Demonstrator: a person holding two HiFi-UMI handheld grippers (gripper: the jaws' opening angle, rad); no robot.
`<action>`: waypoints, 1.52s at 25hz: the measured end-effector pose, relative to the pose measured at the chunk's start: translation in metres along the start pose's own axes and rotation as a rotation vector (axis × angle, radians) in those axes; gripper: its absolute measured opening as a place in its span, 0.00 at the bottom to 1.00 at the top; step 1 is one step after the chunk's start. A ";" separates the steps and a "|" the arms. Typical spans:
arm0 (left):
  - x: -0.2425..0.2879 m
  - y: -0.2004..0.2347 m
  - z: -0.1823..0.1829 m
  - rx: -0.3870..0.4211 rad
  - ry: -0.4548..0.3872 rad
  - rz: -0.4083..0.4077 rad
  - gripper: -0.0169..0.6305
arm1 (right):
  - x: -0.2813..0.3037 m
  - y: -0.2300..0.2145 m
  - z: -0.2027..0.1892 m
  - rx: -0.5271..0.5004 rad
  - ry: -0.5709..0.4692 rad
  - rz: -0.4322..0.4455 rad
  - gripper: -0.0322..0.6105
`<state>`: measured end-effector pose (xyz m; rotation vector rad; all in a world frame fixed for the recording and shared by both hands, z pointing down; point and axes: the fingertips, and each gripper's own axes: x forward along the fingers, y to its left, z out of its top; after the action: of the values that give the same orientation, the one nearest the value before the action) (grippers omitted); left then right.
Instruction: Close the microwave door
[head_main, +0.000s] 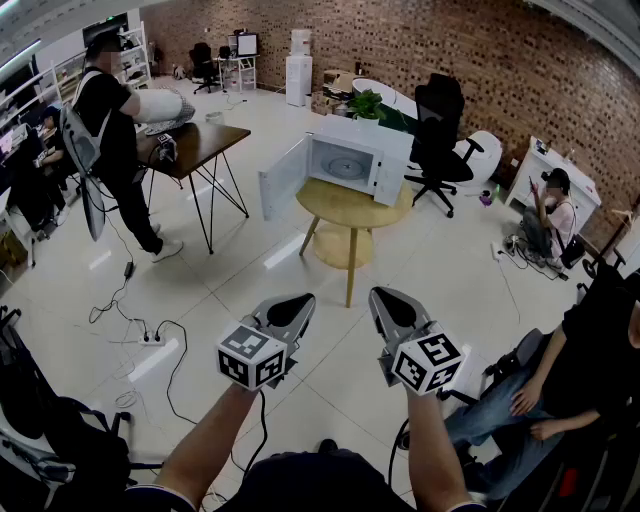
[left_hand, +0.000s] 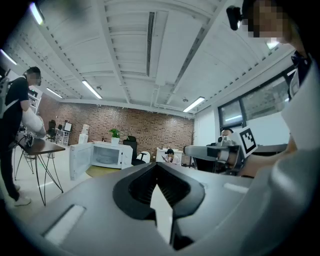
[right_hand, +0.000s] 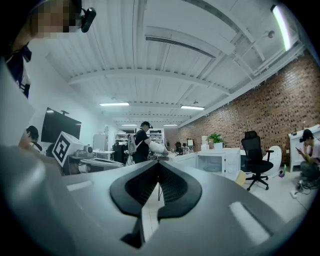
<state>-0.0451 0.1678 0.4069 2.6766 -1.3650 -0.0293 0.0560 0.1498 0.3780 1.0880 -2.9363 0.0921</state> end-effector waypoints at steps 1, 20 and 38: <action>0.004 -0.002 -0.001 0.002 0.002 0.004 0.04 | -0.003 -0.005 -0.001 0.005 -0.001 -0.001 0.05; 0.102 0.071 0.009 0.005 -0.009 0.071 0.04 | 0.056 -0.104 -0.004 0.023 0.008 0.003 0.05; 0.191 0.266 0.027 0.022 0.045 0.053 0.04 | 0.242 -0.172 0.009 0.022 0.039 -0.047 0.05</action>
<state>-0.1482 -0.1437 0.4235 2.6409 -1.4300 0.0518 -0.0156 -0.1386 0.3850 1.1442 -2.8806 0.1433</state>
